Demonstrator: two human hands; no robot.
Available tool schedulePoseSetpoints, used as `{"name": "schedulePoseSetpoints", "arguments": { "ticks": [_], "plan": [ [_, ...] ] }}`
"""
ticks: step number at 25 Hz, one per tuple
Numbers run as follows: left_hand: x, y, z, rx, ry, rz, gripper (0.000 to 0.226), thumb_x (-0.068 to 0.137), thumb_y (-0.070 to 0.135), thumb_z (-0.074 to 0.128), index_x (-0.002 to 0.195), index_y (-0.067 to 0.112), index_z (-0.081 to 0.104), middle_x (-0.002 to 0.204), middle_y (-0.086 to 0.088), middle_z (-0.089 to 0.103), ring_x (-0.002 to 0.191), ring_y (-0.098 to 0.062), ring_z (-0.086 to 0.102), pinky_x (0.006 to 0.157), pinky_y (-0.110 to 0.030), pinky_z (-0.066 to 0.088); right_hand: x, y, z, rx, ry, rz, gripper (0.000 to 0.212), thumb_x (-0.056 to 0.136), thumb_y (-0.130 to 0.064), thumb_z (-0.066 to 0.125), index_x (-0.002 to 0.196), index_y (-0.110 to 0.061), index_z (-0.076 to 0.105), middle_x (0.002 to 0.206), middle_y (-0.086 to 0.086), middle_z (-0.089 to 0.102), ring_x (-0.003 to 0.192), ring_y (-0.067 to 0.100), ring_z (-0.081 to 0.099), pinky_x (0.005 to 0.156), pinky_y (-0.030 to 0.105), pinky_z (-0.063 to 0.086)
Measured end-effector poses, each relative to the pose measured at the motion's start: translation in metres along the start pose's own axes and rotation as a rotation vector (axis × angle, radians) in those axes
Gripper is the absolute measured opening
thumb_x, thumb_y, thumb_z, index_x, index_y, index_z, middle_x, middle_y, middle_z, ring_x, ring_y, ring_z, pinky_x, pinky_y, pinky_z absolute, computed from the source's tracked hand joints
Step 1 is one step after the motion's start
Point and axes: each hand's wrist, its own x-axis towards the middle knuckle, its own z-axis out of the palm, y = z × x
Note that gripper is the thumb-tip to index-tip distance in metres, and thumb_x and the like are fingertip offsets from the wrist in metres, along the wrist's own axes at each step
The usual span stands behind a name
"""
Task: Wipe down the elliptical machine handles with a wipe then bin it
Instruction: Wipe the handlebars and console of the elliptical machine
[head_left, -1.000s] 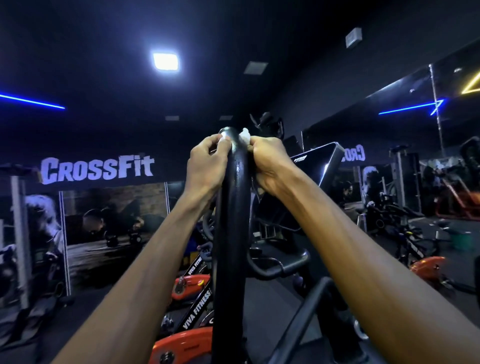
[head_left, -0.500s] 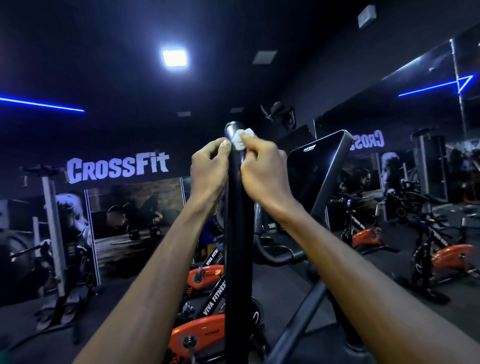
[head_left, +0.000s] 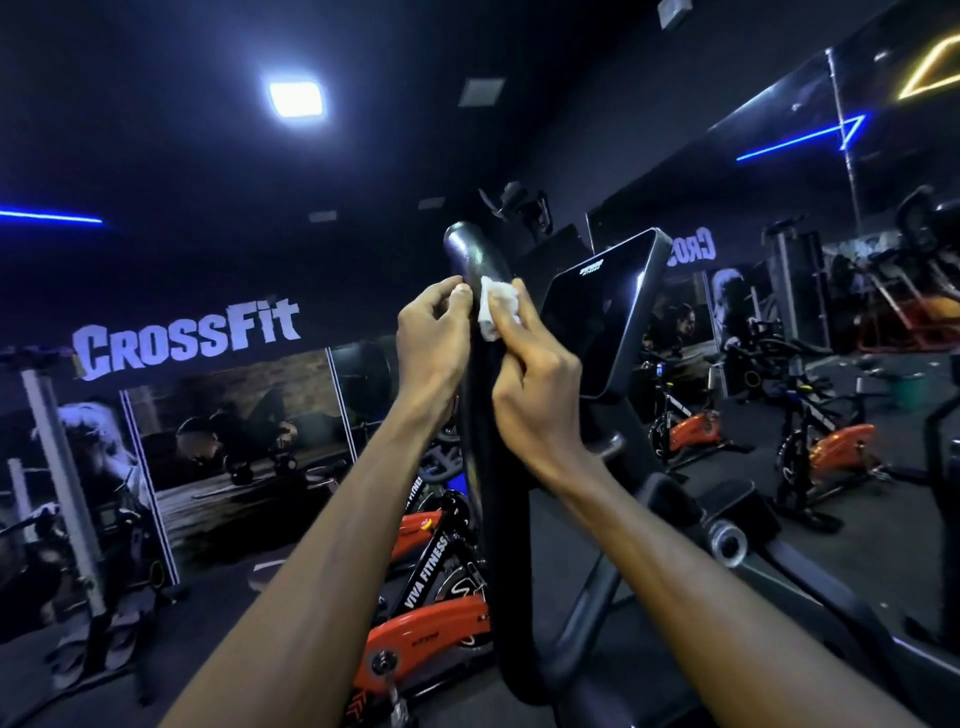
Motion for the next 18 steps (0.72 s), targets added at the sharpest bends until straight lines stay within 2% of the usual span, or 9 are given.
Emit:
{"name": "schedulePoseSetpoints", "arguments": {
  "ticks": [2, 5, 7, 11, 15, 18],
  "plan": [
    [-0.004, -0.002, -0.001, 0.017, -0.024, 0.004, 0.045, 0.073, 0.051, 0.057, 0.107, 0.026, 0.073, 0.098, 0.005, 0.076, 0.097, -0.02, 0.071, 0.093, -0.05, 0.054, 0.009, -0.007, 0.003, 0.044, 0.03, 0.118, 0.06, 0.084, 0.01, 0.041, 0.137, -0.014, 0.059, 0.148, 0.014, 0.048, 0.138, 0.016, 0.045, 0.114, 0.016, 0.033],
    [-0.017, -0.002, -0.002, 0.023, -0.056, 0.029, 0.044, 0.078, 0.051, 0.055, 0.107, 0.022, 0.073, 0.099, 0.004, 0.075, 0.099, -0.017, 0.07, 0.094, -0.048, 0.053, -0.022, -0.008, 0.008, -0.006, 0.01, 0.165, 0.067, 0.081, 0.008, 0.039, 0.141, -0.016, 0.054, 0.149, 0.011, 0.048, 0.139, 0.021, 0.046, 0.114, 0.033, 0.038],
    [-0.026, -0.007, -0.005, 0.034, -0.078, 0.061, 0.04, 0.084, 0.047, 0.055, 0.106, 0.02, 0.073, 0.099, 0.003, 0.075, 0.099, -0.015, 0.069, 0.094, -0.047, 0.053, -0.043, -0.008, 0.007, -0.021, -0.001, 0.126, 0.068, 0.08, 0.008, 0.039, 0.143, -0.015, 0.052, 0.15, 0.013, 0.046, 0.138, 0.023, 0.047, 0.112, 0.039, 0.041],
    [-0.04, -0.014, -0.009, -0.003, -0.136, 0.069, 0.03, 0.09, 0.037, 0.056, 0.102, 0.017, 0.074, 0.089, 0.003, 0.075, 0.09, -0.016, 0.071, 0.09, -0.047, 0.054, -0.034, -0.01, 0.008, -0.052, 0.03, 0.121, 0.065, 0.087, 0.007, 0.038, 0.145, -0.019, 0.05, 0.148, 0.006, 0.051, 0.127, 0.016, 0.057, 0.107, 0.026, 0.045],
    [-0.048, -0.025, -0.016, 0.009, -0.183, 0.02, 0.044, 0.085, 0.046, 0.059, 0.112, 0.014, 0.071, 0.096, 0.001, 0.074, 0.095, -0.015, 0.07, 0.093, -0.042, 0.054, -0.079, -0.009, 0.005, -0.115, 0.023, 0.112, 0.07, 0.081, 0.011, 0.037, 0.146, -0.012, 0.047, 0.152, 0.011, 0.044, 0.137, 0.012, 0.044, 0.111, 0.019, 0.036],
    [-0.055, -0.03, -0.021, 0.024, -0.212, 0.001, 0.045, 0.089, 0.041, 0.063, 0.122, 0.011, 0.066, 0.097, 0.003, 0.072, 0.095, -0.012, 0.067, 0.096, -0.038, 0.053, -0.061, -0.014, 0.006, -0.059, 0.082, 0.209, 0.066, 0.085, 0.01, 0.036, 0.146, -0.014, 0.048, 0.148, 0.004, 0.051, 0.133, 0.011, 0.05, 0.111, 0.018, 0.037]
  ]
}}
